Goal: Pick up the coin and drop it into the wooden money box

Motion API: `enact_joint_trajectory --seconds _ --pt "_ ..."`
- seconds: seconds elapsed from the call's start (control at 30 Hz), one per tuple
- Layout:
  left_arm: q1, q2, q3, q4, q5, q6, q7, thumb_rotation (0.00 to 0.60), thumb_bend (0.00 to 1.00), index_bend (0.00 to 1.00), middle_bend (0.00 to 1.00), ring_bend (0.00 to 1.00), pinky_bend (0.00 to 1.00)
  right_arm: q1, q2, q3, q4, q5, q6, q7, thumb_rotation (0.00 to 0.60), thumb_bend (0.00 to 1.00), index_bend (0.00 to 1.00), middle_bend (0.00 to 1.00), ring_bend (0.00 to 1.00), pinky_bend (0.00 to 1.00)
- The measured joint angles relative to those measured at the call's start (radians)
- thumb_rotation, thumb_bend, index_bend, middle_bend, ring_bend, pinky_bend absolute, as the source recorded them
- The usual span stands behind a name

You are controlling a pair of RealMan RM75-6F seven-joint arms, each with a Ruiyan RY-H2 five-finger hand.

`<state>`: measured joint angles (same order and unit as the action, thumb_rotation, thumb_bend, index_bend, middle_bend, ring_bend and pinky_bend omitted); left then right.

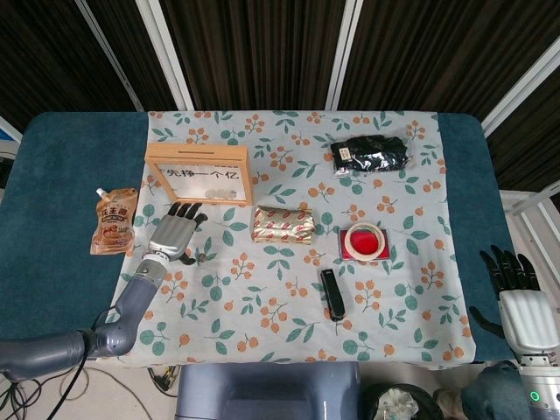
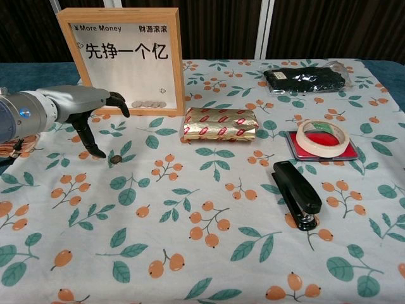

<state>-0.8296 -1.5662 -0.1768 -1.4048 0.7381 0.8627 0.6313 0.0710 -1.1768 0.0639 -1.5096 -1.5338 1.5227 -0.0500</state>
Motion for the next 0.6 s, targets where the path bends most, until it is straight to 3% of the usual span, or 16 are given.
enact_joint_trajectory --seconds 0.6 --pt "-0.035 -0.044 0.027 0.06 -0.029 0.004 -0.002 0.6 0.05 0.22 0.0 0.0 0.0 0.001 -0.005 0.002 0.001 0.006 -0.004 -0.006 0.6 0.3 0.0 0.0 0.0 0.0"
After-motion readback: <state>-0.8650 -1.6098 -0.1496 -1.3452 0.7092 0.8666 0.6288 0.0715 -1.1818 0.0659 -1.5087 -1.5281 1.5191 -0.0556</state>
